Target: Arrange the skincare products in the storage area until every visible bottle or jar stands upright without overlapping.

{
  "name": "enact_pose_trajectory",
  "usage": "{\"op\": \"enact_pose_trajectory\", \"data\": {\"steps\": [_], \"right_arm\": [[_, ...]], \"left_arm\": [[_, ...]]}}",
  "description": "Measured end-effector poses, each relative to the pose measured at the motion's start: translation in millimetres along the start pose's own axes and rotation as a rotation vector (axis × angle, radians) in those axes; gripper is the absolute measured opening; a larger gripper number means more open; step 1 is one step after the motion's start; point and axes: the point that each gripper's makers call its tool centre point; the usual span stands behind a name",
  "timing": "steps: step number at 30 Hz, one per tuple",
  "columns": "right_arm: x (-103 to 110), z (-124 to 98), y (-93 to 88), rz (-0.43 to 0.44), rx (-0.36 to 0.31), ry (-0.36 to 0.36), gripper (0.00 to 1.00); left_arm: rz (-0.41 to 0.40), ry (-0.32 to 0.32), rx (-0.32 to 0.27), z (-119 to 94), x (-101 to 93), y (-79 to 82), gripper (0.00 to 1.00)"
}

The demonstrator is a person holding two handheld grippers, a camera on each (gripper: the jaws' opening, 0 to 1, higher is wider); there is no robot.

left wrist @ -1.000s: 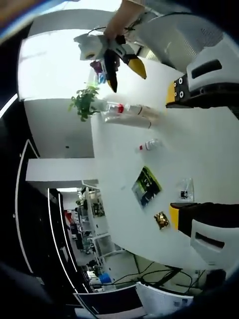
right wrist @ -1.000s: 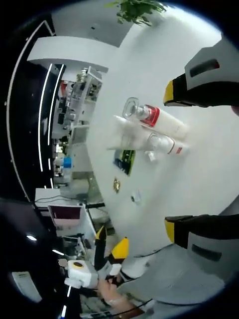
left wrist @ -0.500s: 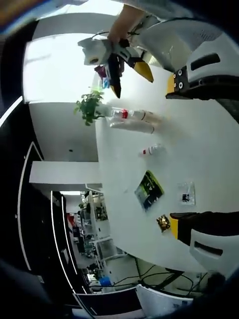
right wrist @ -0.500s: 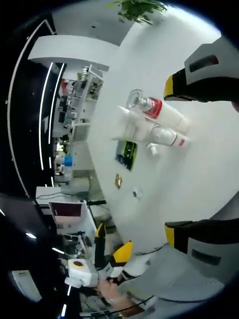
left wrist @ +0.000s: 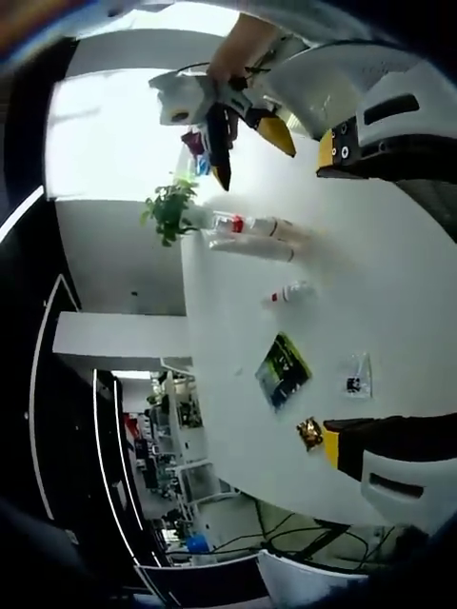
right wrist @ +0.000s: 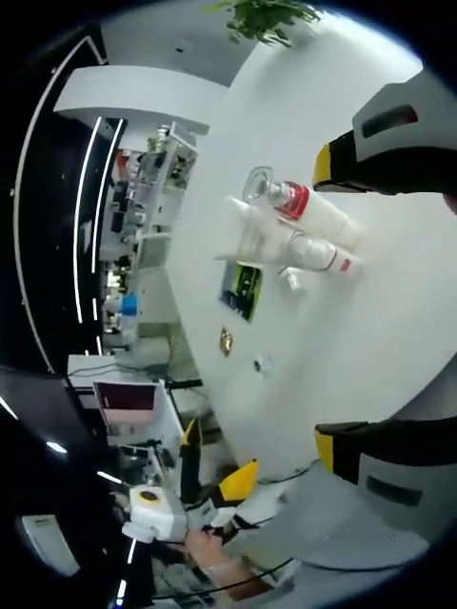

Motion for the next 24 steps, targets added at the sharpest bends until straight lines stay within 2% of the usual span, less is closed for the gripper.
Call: {"op": "enact_pose_trajectory", "data": {"steps": [4, 10, 17, 24], "right_arm": [[-1, -1, -0.7, 0.002, 0.005, -0.005, 0.99], [-7, -2, -2.7, 0.003, 0.012, -0.014, 0.99], [-11, -4, -5.3, 0.013, 0.01, -0.021, 0.99], [-14, -3, -6.5, 0.014, 0.009, -0.02, 0.99]], "left_arm": [[-0.008, -0.035, 0.014, 6, -4.9, -1.8, 0.99], [0.008, -0.054, 0.042, 17, -6.6, -3.1, 0.99], [0.018, -0.084, 0.035, 27, -9.2, 1.6, 0.99], [0.074, -0.155, 0.059, 56, -17.0, 1.8, 0.99]]}}
Point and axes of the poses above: the point that each gripper's makers call its tool centre point, and the gripper's own axes: z roughly forward along the fingers, x roughly to its left, y roughly out of its top, and after that the axes turned 10 degrees about z, right-handed
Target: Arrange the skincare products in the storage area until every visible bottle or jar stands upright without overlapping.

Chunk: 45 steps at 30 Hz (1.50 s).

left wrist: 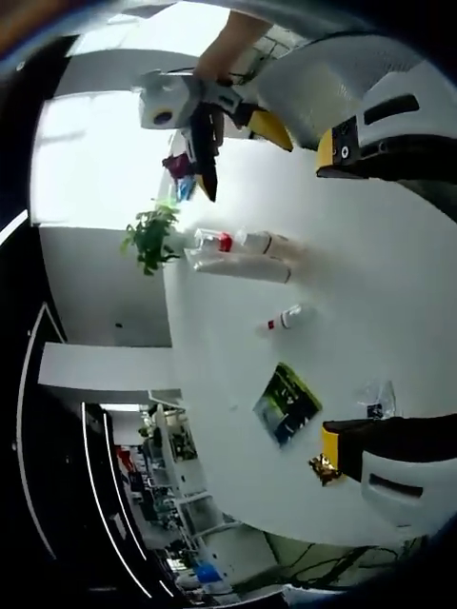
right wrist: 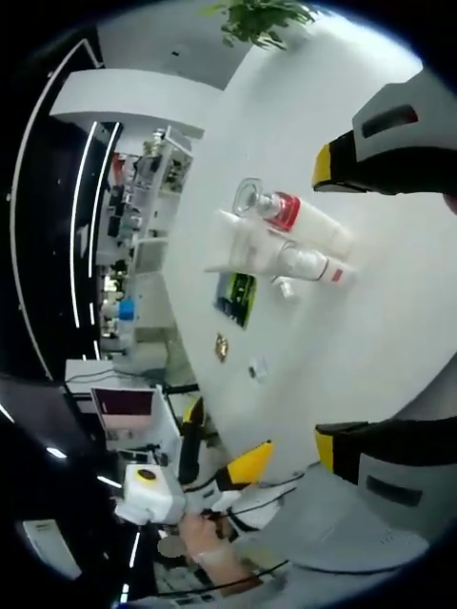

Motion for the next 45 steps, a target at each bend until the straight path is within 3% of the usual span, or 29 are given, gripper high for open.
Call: {"op": "enact_pose_trajectory", "data": {"steps": [10, 19, 25, 28, 32, 45], "right_arm": [[-6, -2, -3.3, 0.01, 0.001, -0.003, 0.99], [-12, -1, -8.4, 0.027, 0.005, -0.008, 0.99], [-16, -1, -8.5, 0.035, 0.0, -0.011, 0.99], [-16, -1, -9.4, 0.041, 0.0, -0.012, 0.99], [-19, -2, -12.0, 0.049, 0.002, -0.017, 0.99], [-24, -2, -17.1, 0.068, 0.008, -0.027, 0.99]], "left_arm": [[0.002, -0.071, 0.001, 43, -1.7, 11.0, 0.97], [0.021, -0.087, 0.066, 83, 4.8, -1.1, 0.93], [0.002, -0.059, 0.059, 109, 17.4, -7.0, 0.79], [-0.012, -0.043, 0.076, 118, 23.1, -11.8, 0.79], [-0.008, -0.033, 0.086, 130, 26.3, -15.6, 0.72], [-0.037, -0.042, 0.136, 156, 22.4, -29.6, 0.56]]}}
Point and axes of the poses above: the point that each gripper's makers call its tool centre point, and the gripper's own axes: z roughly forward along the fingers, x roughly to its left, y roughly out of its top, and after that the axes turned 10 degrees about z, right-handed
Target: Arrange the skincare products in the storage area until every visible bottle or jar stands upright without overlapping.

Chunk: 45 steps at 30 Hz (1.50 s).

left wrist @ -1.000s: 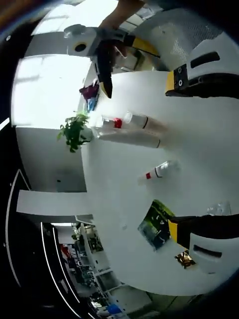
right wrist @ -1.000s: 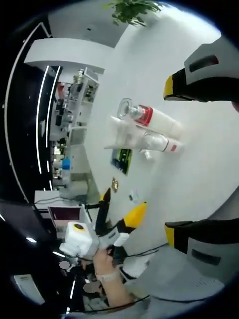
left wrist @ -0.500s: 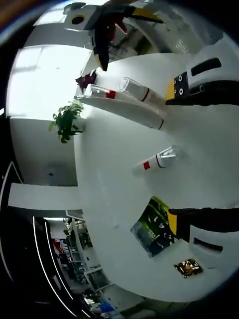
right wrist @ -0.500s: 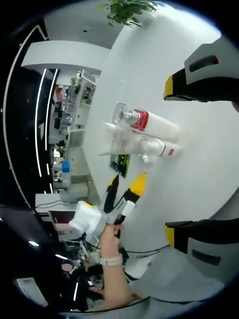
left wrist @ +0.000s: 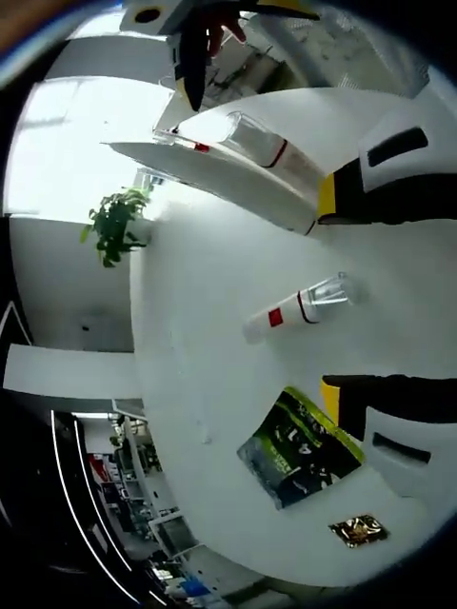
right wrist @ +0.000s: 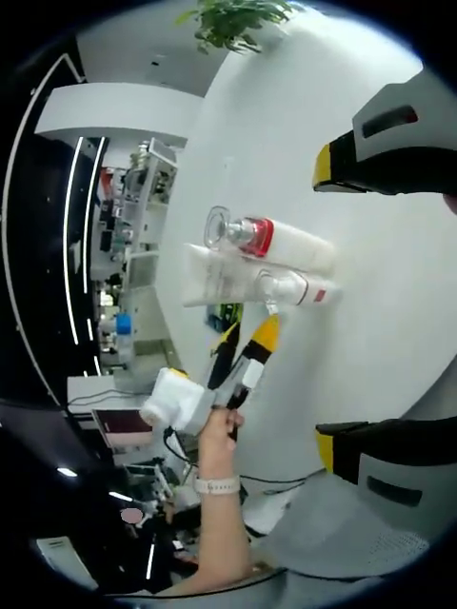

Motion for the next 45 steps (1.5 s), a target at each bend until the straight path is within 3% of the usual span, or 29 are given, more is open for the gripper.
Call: {"op": "enact_pose_trajectory", "data": {"steps": [22, 33, 45], "right_arm": [[-6, 5, -6.2, 0.025, 0.011, -0.001, 0.98], [-9, 3, -6.4, 0.032, 0.01, -0.01, 0.98], [-10, 2, -4.5, 0.054, 0.002, -0.009, 0.96]], "left_arm": [[0.01, 0.053, 0.029, 42, 8.7, -0.1, 0.42], [-0.001, 0.031, 0.052, 53, 7.9, -6.3, 0.39], [0.001, 0.055, 0.063, 58, 11.7, -8.1, 0.35]]}}
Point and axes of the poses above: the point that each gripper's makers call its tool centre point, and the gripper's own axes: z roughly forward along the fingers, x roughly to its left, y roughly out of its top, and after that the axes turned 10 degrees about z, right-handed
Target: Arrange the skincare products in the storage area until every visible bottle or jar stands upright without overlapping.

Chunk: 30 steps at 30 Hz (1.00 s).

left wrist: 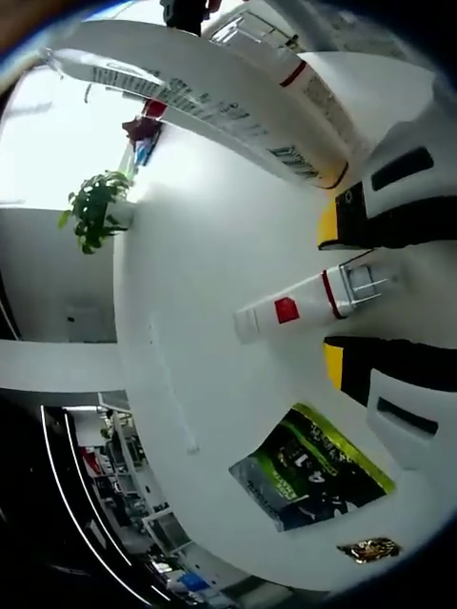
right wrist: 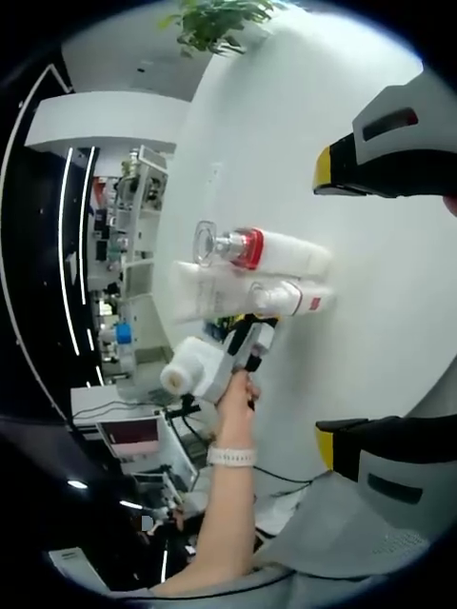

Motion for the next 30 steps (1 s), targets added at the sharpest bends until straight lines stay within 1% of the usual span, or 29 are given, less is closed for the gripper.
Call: {"op": "enact_pose_trajectory", "data": {"steps": [6, 9, 13, 14, 15, 19, 22, 25, 28, 30], "right_arm": [[2, 1, 0.3, -0.004, 0.002, 0.005, 0.96], [2, 1, 0.7, 0.003, -0.004, 0.004, 0.96], [4, 1, -0.8, 0.004, 0.0, 0.01, 0.96], [5, 1, -1.8, 0.001, 0.003, 0.01, 0.96], [5, 0, -2.4, 0.001, 0.005, 0.01, 0.95], [6, 0, -2.2, 0.002, 0.004, 0.012, 0.95], [8, -1, -1.4, 0.003, 0.004, 0.018, 0.92], [7, -1, 1.7, 0.008, -0.013, 0.009, 0.88], [10, 0, 2.9, 0.018, -0.016, 0.023, 0.88], [14, 1, 3.1, 0.005, -0.011, 0.031, 0.87]], "left_arm": [[0.039, 0.019, 0.008, 2, 3.0, -1.7, 0.32], [0.067, 0.052, 0.023, 1, 7.4, -4.1, 0.3], [0.069, 0.053, 0.021, 2, 9.6, -4.0, 0.25], [0.077, 0.055, 0.021, 2, 11.0, -3.9, 0.23], [0.09, 0.056, 0.018, 2, 11.7, -2.7, 0.22], [0.099, 0.052, 0.019, 1, 10.0, -0.7, 0.22], [0.109, 0.044, 0.023, -2, 8.7, -1.3, 0.21], [0.094, 0.034, 0.025, -5, 7.5, -2.5, 0.21], [0.099, 0.03, 0.026, -8, 4.2, -4.7, 0.21], [0.093, 0.025, 0.026, -11, 3.0, -6.5, 0.21]]}}
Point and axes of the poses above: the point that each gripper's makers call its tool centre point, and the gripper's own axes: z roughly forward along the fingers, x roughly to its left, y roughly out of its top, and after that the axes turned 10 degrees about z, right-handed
